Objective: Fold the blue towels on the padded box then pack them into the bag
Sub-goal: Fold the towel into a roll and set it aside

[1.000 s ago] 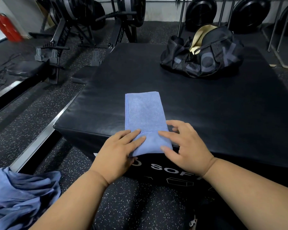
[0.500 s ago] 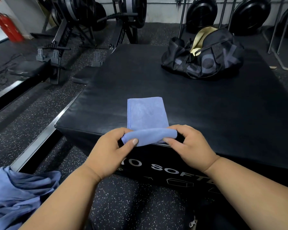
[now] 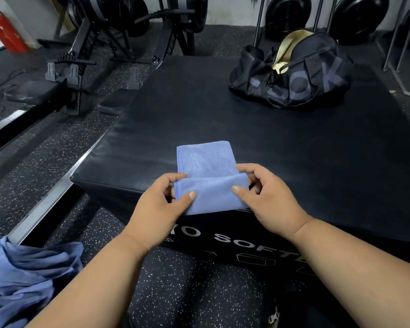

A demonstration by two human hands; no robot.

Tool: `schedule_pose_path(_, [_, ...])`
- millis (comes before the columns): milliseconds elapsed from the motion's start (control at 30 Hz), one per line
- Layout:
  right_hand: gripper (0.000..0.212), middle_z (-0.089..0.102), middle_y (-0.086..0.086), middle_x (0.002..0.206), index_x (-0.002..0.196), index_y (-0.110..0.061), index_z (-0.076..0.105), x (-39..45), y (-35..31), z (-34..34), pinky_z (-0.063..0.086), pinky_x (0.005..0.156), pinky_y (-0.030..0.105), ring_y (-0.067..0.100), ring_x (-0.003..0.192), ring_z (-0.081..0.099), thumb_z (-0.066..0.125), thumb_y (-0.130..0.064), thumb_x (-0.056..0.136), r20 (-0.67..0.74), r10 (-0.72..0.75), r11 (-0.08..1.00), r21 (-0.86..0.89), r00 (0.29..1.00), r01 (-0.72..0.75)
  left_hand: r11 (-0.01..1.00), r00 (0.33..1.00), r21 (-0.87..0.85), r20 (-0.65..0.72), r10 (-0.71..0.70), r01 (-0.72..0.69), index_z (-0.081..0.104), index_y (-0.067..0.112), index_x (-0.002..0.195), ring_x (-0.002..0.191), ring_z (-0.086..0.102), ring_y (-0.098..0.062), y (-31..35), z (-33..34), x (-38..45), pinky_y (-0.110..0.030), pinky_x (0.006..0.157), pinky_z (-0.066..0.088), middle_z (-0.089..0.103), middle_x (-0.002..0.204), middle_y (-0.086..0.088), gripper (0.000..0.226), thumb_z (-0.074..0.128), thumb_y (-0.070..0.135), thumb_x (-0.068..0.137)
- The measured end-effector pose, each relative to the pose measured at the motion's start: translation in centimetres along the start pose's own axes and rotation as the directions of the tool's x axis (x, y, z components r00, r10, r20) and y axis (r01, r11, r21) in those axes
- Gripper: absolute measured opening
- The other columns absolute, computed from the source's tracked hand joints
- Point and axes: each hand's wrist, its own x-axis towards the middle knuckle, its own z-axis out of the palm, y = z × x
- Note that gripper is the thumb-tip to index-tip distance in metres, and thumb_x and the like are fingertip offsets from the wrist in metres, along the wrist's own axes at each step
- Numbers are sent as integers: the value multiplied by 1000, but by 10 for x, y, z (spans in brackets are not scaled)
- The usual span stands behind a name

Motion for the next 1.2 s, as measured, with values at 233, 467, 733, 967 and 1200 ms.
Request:
schedule_pose_path(233, [37, 60, -10, 100, 126, -47, 63, 4, 4, 2, 55, 88, 35, 11, 73, 58, 72, -31, 94, -14, 6, 998, -68, 1000, -7, 989, 991, 117, -113, -72, 86, 61, 43, 109, 72, 66, -15, 1, 8, 5, -45, 73, 56, 70, 82, -1, 23, 75, 46, 91])
schedule_pose_path(467, [20, 51, -18, 104, 106, -43, 65, 3, 4, 5, 53, 83, 29, 10, 78, 58, 72, -29, 94, -66, -86, 989, -125, 994, 77, 598, 795, 652, 12, 607, -466, 76, 26, 114, 125, 55, -24, 6, 14, -1, -39, 111, 42, 62, 136, 1, 21, 72, 33, 95])
schedule_pose_path(733, [42, 55, -4, 151, 135, -32, 70, -8, 19, -3, 40, 108, 41, 23, 128, 54, 56, -47, 99, 156, -474, 729, -482, 866, 486, 388, 847, 783, 312, 429, -486, 41, 29, 160, 148, 41, -37, -32, 2, 1, -57, 117, 40, 35, 169, 4, 85, 76, 49, 86])
schedule_pose_path(967, [63, 44, -14, 161, 150, -36, 54, -5, 22, -6, 34, 111, 35, 16, 133, 50, 59, -59, 91, 233, -346, 745, -521, 909, 417, 484, 841, 714, 286, 458, -506, 47, 26, 157, 140, 50, -35, -32, 3, 13, -50, 116, 43, 43, 165, 3, 81, 83, 23, 85])
schedule_pose_path(1200, [49, 66, -19, 136, 134, -38, 67, -4, 14, -8, 47, 101, 44, 13, 111, 57, 62, -54, 88, 134, -367, 807, -446, 921, 387, 692, 876, 546, 202, 438, -473, 63, 44, 135, 135, 50, -1, 1, -14, -2, -22, 113, 40, 58, 130, 41, 47, 79, 33, 92])
